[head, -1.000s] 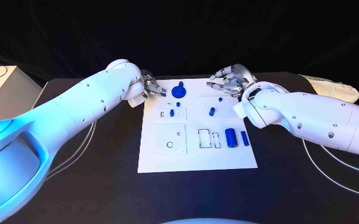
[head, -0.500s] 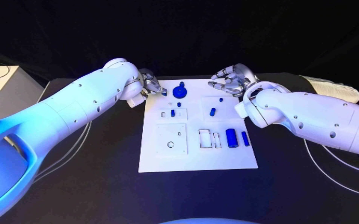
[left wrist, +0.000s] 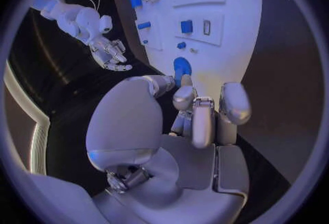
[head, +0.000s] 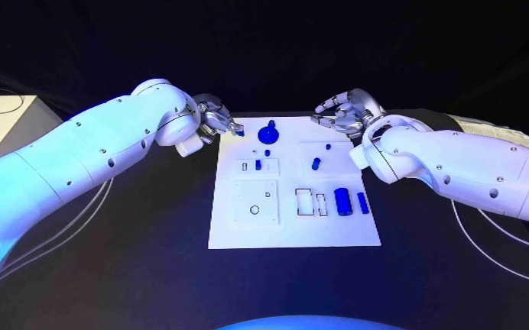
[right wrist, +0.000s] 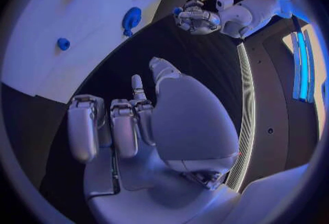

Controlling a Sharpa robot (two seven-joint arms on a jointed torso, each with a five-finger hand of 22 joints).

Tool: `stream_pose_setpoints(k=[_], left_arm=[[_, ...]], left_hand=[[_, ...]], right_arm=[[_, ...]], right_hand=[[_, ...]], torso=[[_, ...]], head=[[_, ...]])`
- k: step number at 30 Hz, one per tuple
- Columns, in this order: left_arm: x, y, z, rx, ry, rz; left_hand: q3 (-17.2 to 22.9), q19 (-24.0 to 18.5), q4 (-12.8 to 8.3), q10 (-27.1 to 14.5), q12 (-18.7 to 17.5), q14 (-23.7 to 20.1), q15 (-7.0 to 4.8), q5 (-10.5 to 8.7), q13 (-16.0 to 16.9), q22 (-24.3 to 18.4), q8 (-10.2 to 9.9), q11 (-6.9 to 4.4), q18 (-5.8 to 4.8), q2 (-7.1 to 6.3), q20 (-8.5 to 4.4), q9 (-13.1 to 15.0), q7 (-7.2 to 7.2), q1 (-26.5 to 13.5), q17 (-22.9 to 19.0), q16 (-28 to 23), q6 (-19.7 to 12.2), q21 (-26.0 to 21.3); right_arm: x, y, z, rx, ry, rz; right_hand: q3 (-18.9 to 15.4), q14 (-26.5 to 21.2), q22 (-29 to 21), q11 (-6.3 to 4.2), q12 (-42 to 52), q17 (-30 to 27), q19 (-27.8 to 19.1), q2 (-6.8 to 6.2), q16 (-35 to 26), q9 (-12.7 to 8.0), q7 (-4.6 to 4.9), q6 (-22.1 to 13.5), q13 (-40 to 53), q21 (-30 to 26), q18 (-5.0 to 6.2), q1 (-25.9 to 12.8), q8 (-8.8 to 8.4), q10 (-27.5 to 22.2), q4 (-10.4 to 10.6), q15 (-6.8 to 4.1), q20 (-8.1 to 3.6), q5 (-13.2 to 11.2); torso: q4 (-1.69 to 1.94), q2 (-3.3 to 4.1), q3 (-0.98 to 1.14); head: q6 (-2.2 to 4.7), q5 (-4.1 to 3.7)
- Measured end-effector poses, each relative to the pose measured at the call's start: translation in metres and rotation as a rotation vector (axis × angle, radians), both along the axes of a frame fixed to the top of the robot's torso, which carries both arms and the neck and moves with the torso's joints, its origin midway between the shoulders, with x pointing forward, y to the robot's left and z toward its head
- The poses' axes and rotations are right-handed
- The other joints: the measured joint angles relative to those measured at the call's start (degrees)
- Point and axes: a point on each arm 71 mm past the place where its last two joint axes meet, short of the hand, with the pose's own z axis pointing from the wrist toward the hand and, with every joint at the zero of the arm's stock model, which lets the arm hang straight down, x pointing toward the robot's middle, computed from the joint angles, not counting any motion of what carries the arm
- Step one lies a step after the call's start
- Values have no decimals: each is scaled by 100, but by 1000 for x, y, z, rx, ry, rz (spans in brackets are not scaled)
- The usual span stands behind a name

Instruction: Assemble the parts on the task board

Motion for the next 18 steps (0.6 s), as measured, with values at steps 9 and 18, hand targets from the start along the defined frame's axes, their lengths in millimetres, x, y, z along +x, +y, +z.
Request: stream_pose_setpoints(k=[9,18], left_arm=[[-19,-7,-13,33,12,-51],[-31,-12,-27,61,19,-77]], left_hand=[[39,0,-39,21,23,12,-12,102,-5,16,0,-21,0,-30,0,1,-4,-31,0,0,20,0],[108,16,-108,46,23,17,-24,213,-33,22,27,-37,0,-83,-17,2,-4,-129,0,0,59,22]], right_arm=[[0,-3,0,-1,0,-5],[0,-4,0,-1,-3,-6]], right_hand=[[-1,0,-1,0,0,0,0,0,0,9,0,0,0,0,0,0,0,0,0,0,0,0],[16,0,4,0,-34,0,0,0,-22,8,0,0,0,-38,0,0,0,0,-17,0,0,0]], torso=[[38,-43,-9],[43,-47,-10]], head=[[-65,10],[-97,35]])
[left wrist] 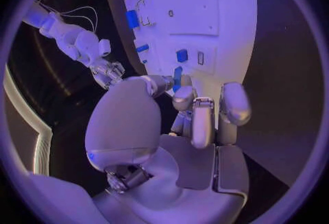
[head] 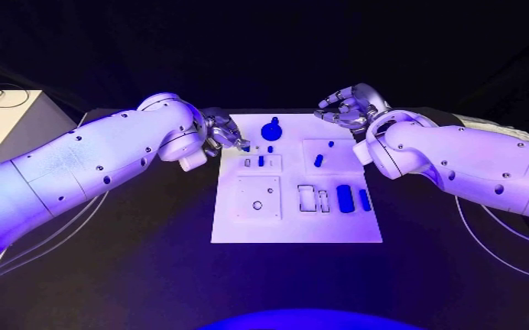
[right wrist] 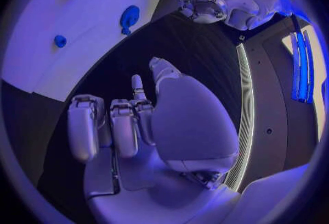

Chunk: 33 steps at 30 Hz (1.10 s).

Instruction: Assemble the parts on the task board

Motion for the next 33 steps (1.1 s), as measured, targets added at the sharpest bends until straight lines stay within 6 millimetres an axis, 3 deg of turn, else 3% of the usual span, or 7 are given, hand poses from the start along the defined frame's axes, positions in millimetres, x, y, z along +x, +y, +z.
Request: stream_pose_setpoints(k=[4,7,10,14,19,27,33], left_arm=[[-3,-3,-6,13,7,-10],[-5,-5,-11,22,14,-17],[-6,-8,-15,28,18,-23],[-6,-11,-18,36,19,-26],[-4,-12,-21,48,17,-25],[-1,-12,-23,63,14,-20],[1,-11,-25,78,14,-20]], left_hand=[[12,4,-12,24,0,-17,-17,75,0,17,0,9,0,-22,-4,0,0,-22,0,0,1,0],[35,4,-35,38,0,-17,-17,130,0,17,0,-5,0,-10,-4,124,0,-69,0,0,1,0],[35,4,-35,38,0,-17,-17,151,-9,16,0,-5,0,-15,-4,125,0,-74,0,0,1,0],[35,4,-35,38,0,-17,-17,156,-9,22,0,-5,0,-15,-4,126,0,-75,0,0,1,0],[35,4,-35,37,0,-17,-17,181,-9,21,0,-4,0,-45,-4,127,-2,-105,0,0,44,0],[35,4,-35,37,-1,-17,-17,185,-9,22,-2,-4,0,-60,-4,131,-11,-120,0,0,72,8],[35,3,-35,36,-1,-17,-17,217,-8,35,-1,-4,0,-61,-4,162,-11,-121,0,0,72,27]], right_arm=[[1,-1,0,4,-8,0],[1,-1,1,12,-20,-2],[1,-1,2,24,-36,-3],[2,-1,4,41,-58,-8],[2,-1,6,70,-86,-15],[3,-2,8,125,-105,-27],[3,-2,9,154,-112,-27]], right_hand=[[91,0,0,-23,-254,0,0,-1,-200,35,9,-51,0,-517,0,-1,24,-23,13,0,0,32],[214,2,-421,-21,-547,0,-240,-45,-493,79,7,-70,0,-1336,228,-45,64,-308,9,-44,-53,32],[435,9,-1466,-37,-1329,-558,-634,-100,-1081,144,-20,-160,-211,-2599,449,-37,103,-988,6,-78,-86,66],[746,-485,-3055,28,-2895,-1944,-1197,-203,-2270,215,-3,-265,-1704,-4547,717,-51,129,-2008,-1,-91,-81,67],[1173,-1339,-3995,120,-4500,-3637,-1534,-347,-4331,297,90,-380,-3235,-5765,716,-60,181,-2702,-28,21,34,79],[1513,-1908,-4971,267,-5919,-4000,-1959,-439,-5859,360,262,-572,-4837,-6898,716,-152,181,-3010,-168,309,319,79],[1605,-2132,-5438,391,-6337,-4216,-2104,-473,-6521,355,291,-601,-5574,-7344,716,-191,179,-3010,-260,450,465,79]], torso=[[-4,4,-1],[-7,9,-1],[-9,13,-1],[-12,18,3],[-17,22,9],[-10,21,7],[-7,16,7]], head=[[-9,20],[-19,27],[-24,29],[-43,29],[-66,28],[-100,19],[-124,16]])
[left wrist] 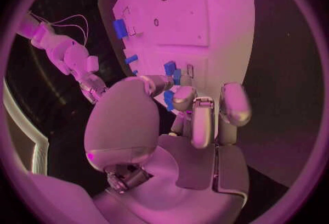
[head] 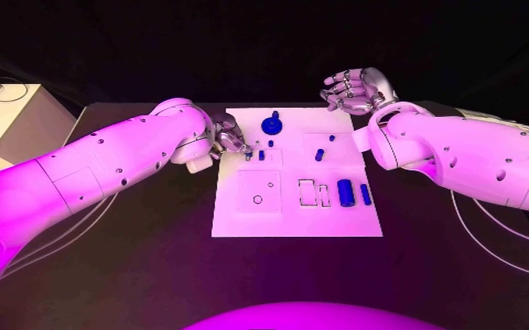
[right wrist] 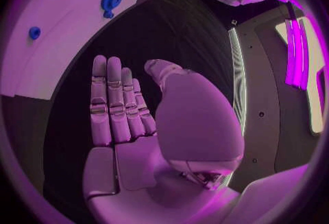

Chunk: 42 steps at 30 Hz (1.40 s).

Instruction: Assemble the parts on the task board

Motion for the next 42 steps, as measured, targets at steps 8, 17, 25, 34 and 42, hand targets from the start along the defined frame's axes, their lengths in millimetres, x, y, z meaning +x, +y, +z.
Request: stream_pose_setpoints(k=[8,17,25,34,42], left_arm=[[2,2,-4,26,11,-5],[2,2,-5,38,17,-12],[3,2,-6,45,14,-13],[2,0,-7,48,11,-14],[2,-1,-8,52,6,-16]], left_hand=[[0,0,0,0,-23,0,0,25,0,5,23,0,0,-14,0,0,0,-14,0,0,0,0],[0,20,0,8,-23,0,0,72,0,14,23,-8,0,-22,-20,1,1,-22,0,0,1,0],[-17,20,-17,20,-23,0,0,102,1,23,23,-20,0,-37,-20,1,-1,-37,0,0,24,0],[117,20,-151,20,-23,0,0,101,1,23,17,-20,0,-30,-20,1,-6,-90,0,0,32,0],[119,20,-152,20,-23,0,1,100,1,32,15,-19,0,-29,-20,1,1,-89,0,0,39,0]], right_arm=[[0,0,1,30,-13,5],[0,1,2,49,-22,11],[0,1,3,57,-26,12],[0,2,3,61,-27,13],[1,2,3,62,-26,14]], right_hand=[[103,-295,-637,122,-413,-534,-283,61,-880,-84,6,-5,-836,-499,-1,-61,-227,21,-155,194,243,0],[108,-294,-768,122,-462,-653,-292,54,-1002,-96,6,-5,-995,-508,-1,-98,-267,21,-192,194,251,21],[108,-294,-810,143,-486,-688,-292,53,-1048,-101,6,-5,-1052,-508,-1,-98,-292,1,-192,194,251,21],[93,-294,-836,142,-486,-711,-312,53,-1068,-108,6,-5,-1077,-508,-1,-97,-291,1,-207,194,272,21],[93,-294,-855,142,-509,-726,-312,76,-1091,-108,6,-5,-1101,-508,-1,-120,-313,1,-207,194,272,20]], torso=[[0,-4,-3],[0,-5,-3],[1,-7,-5],[-3,-5,-4],[-2,-3,-3]], head=[[-28,-4],[-49,-11],[-58,-20],[-68,-21],[-88,-33]])
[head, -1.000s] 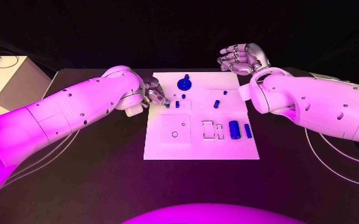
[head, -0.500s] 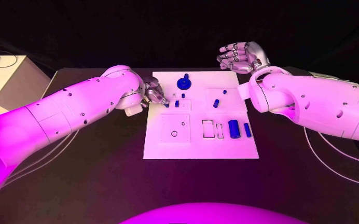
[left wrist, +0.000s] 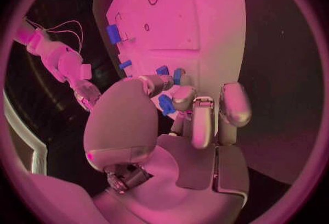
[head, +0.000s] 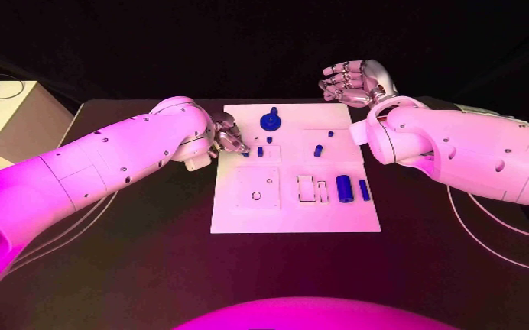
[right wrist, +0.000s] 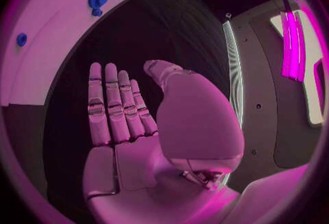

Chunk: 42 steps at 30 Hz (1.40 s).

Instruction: Assemble the parts on the task board

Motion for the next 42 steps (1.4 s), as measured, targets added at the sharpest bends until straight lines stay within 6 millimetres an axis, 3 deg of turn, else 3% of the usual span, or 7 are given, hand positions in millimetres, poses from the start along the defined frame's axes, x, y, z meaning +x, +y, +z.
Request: stream_pose_setpoints(k=[42], left_arm=[[0,1,0,19,-16,-6]], left_hand=[[6,0,-4,-1,0,0,0,31,-11,15,7,1,0,10,0,48,1,10,0,0,3,21]], right_arm=[[1,1,-1,2,3,3]], right_hand=[[0,21,-33,19,-19,-22,1,0,-21,-5,0,0,-33,0,0,1,0,20,1,20,0,0]], torso=[[3,-4,-5]], head=[[-68,-3]])
